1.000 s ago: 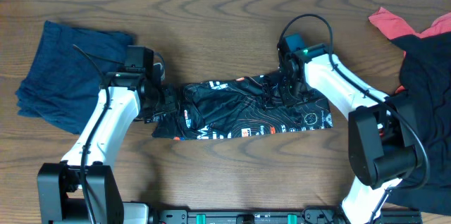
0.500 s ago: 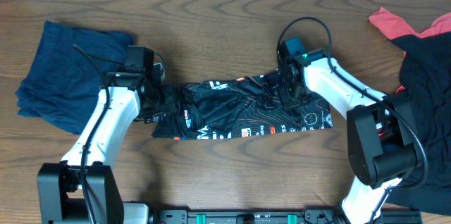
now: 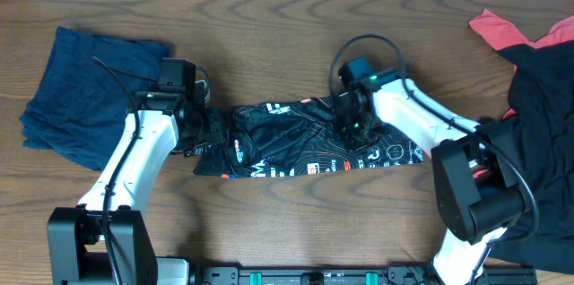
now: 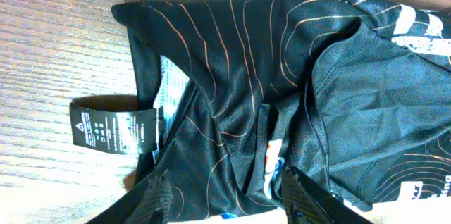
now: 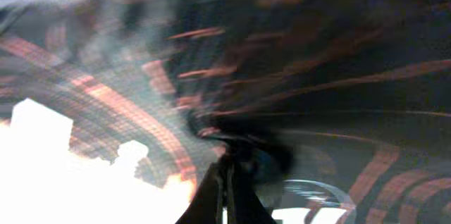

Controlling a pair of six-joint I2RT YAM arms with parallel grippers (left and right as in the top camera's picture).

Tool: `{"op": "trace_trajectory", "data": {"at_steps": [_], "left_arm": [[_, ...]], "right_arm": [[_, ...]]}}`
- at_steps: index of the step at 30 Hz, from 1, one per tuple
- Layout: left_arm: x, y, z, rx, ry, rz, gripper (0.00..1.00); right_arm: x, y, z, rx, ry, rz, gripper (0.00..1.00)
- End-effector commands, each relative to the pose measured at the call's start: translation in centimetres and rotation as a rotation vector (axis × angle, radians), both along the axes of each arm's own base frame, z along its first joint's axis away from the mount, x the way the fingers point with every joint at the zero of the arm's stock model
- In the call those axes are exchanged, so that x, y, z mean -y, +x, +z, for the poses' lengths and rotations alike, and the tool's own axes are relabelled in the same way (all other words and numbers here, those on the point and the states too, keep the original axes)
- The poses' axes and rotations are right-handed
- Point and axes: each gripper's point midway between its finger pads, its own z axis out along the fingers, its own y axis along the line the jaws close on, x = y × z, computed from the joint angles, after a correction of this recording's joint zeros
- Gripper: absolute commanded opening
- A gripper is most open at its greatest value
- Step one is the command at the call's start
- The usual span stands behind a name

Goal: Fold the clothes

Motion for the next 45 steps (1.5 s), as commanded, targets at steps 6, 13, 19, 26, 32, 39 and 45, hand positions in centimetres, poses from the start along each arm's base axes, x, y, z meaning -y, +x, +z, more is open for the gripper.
{"op": "trace_trajectory", "data": {"at_steps": [6,13,19,26,32,39,45], "left_arm": [[0.0,0.4,0.7,0.022,0.001,0.001,0.53],[0.0,0.4,0.7,0.022,0.001,0.001,0.53],[0.0,0.4,0.7,0.021,0.001,0.001,0.53],[0.0,0.4,0.7,0.021,0.001,0.001,0.60],[0.0,0.4,0.7,0.021,0.001,0.001,0.60],[0.0,0.2,0.5,0.014,0.002,0.001,0.72],[-0.5,0.2,-0.8,-0.015,0.036,-0.027,0.83]], "right_arm": [[-2.5,-2.7,1.1,-0.052,0.076,0.156,0.05],[-2.0,-1.3,1.6,-0.014,0.060,0.142,0.11],[-1.7,3.9,5.4,0.181,0.036,0.106,0.36],[0.1,10.1,8.3,0.411,-0.041,-0.135,0.31],[0.4,10.9,6.5,0.385,-0.045,-0.212,0.16],[0.4,9.0,4.0,0.280,-0.083,-0.203,0.13],[2.4,9.4,5.4,0.321,-0.146,-0.303,0.25]]}}
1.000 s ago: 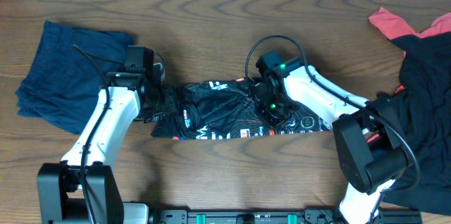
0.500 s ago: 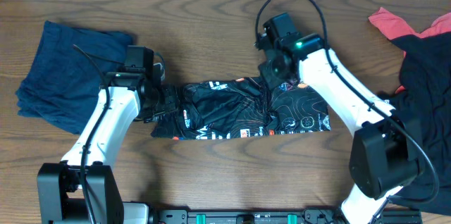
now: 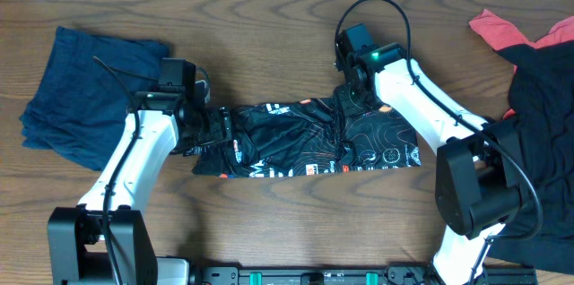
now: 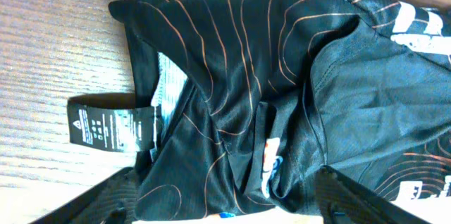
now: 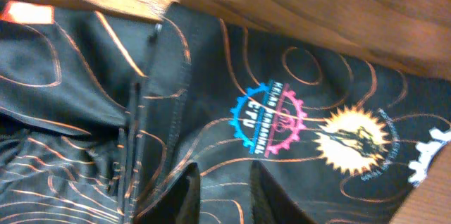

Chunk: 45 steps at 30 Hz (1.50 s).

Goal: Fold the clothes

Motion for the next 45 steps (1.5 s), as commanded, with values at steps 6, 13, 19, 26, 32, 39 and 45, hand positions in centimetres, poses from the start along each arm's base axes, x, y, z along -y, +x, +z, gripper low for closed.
{"op": "trace_trajectory", "data": {"at_steps": [6,13,19,26,32,39,45], "left_arm": [[-0.4,1.3,-2.8,-0.021,0.041,-0.050,0.84],[-0.7,1.1,-5.9,-0.093,0.060,-0.049,0.84],[-1.3,0.9,-7.2,-0.127,0.093,-0.046,0.84],[0.9,0.5,-6.8,-0.140,-0.030,-0.062,0.58],[1.8,0.6,-6.5,-0.132,-0.086,-0.071,0.06],[-0.1,1.9,-5.6,-0.103,-0.076,-0.015,0.06],[-5.3,3.7,-2.6,-0.075,0.008,0.098,0.06]], "right_arm": [[1.9,0.3,1.8,0.034,-0.029,-0.083,0.38],[2.2,-0.4,1.7,0.007,-0.042,-0.084,0.38],[2.2,-0.4,1.7,0.006,-0.043,-0.084,0.38],[2.2,-0.4,1.7,0.006,-0.043,-0.084,0.36],[2.3,-0.4,1.6,0.005,-0.044,-0.084,0.36],[4.0,-0.3,2.1,0.028,-0.115,-0.127,0.33],[7.1,0.6,3.8,0.072,-0.137,-0.213,0.33]]}}
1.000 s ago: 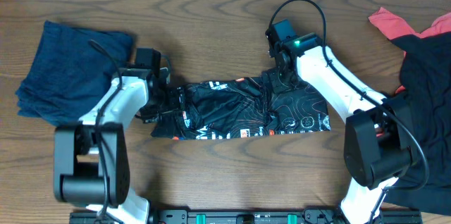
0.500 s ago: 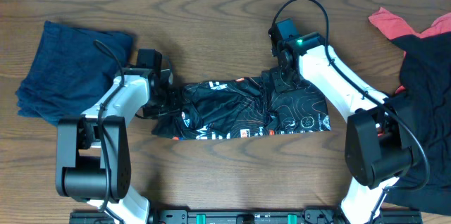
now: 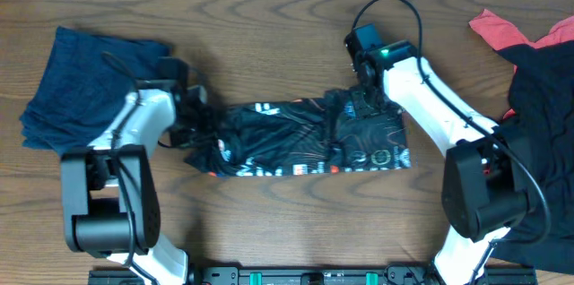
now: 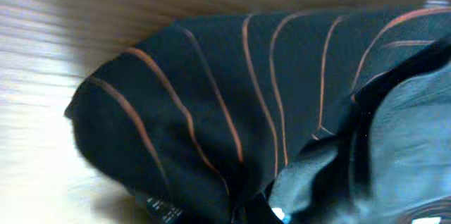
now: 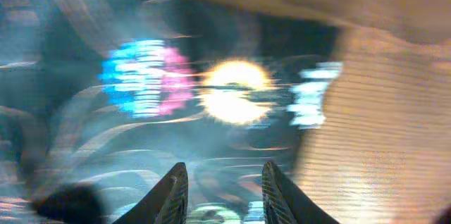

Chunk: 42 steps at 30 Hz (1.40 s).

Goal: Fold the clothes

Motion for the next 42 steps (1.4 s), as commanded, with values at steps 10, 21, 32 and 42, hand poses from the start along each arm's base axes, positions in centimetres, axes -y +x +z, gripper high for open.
{"op": "trace_trajectory", "data": {"at_steps": [10,21,32,42], "left_arm": [[-3.6,4.5,8.6,0.106,0.090,0.047,0.06],[13.9,2.7,10.8,0.145,-0.053,-0.306,0.06],[24.4,0.4,9.8,0.286,0.021,-0.522,0.06],[25.9,-0.2,8.1,0.266,0.024,-0.560,0.06]], "right_arm": [[8.7,0.7,2.7,0.035,-0.043,-0.215,0.32],[11.0,0.4,2.6,0.014,-0.047,-0.254,0.29],[10.5,0.1,2.5,-0.004,-0.024,-0.232,0.28],[10.1,-0.1,2.4,-0.017,-0.005,-0.227,0.28]]}}
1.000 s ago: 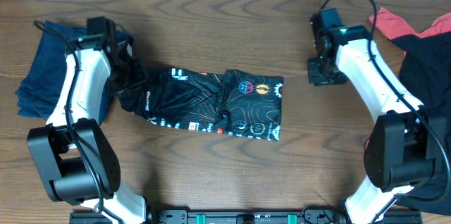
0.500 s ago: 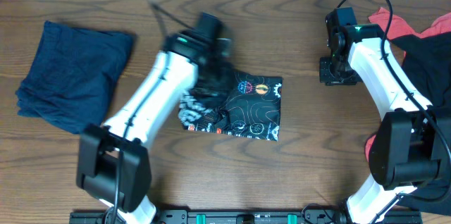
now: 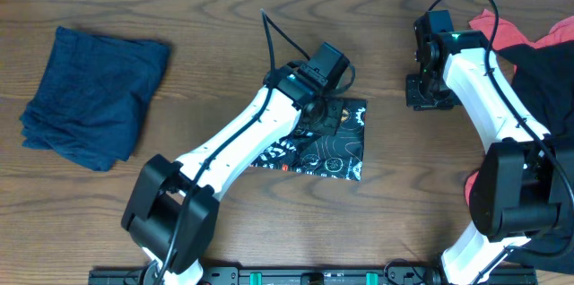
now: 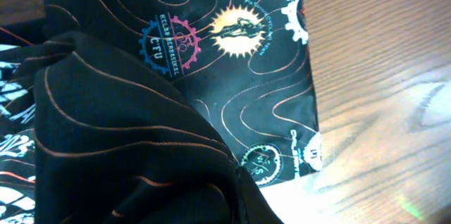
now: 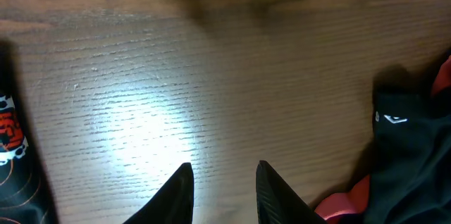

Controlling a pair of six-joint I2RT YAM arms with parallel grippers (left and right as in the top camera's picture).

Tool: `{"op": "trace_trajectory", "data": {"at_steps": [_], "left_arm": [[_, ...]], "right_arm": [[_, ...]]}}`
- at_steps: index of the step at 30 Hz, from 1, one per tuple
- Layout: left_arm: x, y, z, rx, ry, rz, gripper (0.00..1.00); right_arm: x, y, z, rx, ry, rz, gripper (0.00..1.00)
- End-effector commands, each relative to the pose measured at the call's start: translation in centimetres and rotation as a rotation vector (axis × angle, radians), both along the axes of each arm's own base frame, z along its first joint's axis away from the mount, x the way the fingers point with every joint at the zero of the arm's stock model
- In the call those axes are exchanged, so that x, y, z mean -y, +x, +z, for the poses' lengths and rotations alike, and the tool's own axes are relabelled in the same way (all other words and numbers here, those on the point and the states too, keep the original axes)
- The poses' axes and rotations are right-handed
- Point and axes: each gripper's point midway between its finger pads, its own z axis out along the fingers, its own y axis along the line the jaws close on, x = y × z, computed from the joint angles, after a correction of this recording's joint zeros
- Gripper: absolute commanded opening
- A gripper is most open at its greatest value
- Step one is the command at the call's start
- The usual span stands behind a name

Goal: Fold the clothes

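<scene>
The black jersey [image 3: 339, 152] with orange contour lines and round logos lies mid-table as a short doubled packet. My left gripper [image 3: 324, 116] is over its top right part, shut on a fold of the fabric. In the left wrist view that dark fold [image 4: 127, 153] drapes over my left gripper [image 4: 236, 206] and hides the fingertips, with the logo panel [image 4: 232, 76] flat beneath. My right gripper [image 3: 421, 95] stands open over bare wood right of the jersey. The right wrist view shows my right gripper [image 5: 224, 192] with nothing between its fingers.
A folded dark blue garment [image 3: 90, 97] lies at the far left. A heap of black and red clothes [image 3: 538, 61] fills the right edge, close to the right arm, and appears as the heap [image 5: 412, 153] in the right wrist view. The wooden table [image 3: 224, 25] shows between them.
My left gripper went from the jersey's left end to its right part, taking that end along, so the strip is now doubled over. My right gripper left the jersey and stands open over wood.
The jersey first lay as a long strip, my left gripper open over its left end and my right shut in its middle. Then my right was open over the right half. My left shut on the left end, and that end now lies over the right half.
</scene>
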Motion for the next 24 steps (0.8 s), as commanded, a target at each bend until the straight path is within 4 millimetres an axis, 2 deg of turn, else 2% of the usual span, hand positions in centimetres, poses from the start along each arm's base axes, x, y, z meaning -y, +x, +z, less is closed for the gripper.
{"op": "trace_trajectory", "data": {"at_steps": [1,6,12,14,24], "left_arm": [[0.3,0.7,-0.1,0.019,0.006,0.016,0.06],[2.0,0.4,0.5,-0.002,-0.083,-0.014,0.06],[1.9,-0.1,0.5,-0.028,-0.091,-0.018,0.06],[1.8,0.1,0.4,-0.022,-0.086,-0.018,0.06],[0.6,0.3,1.0,-0.016,-0.070,-0.017,0.06]], "right_arm": [[-0.1,0.2,0.8,0.020,0.021,0.006,0.28],[-0.5,0.1,0.7,0.016,0.042,0.012,0.26],[-5.4,-0.6,0.1,-0.023,0.293,0.157,0.12],[-6.4,-0.9,-0.3,-0.026,0.328,0.176,0.09],[-11.1,-2.0,-4.0,-0.003,0.413,0.279,0.07]]}}
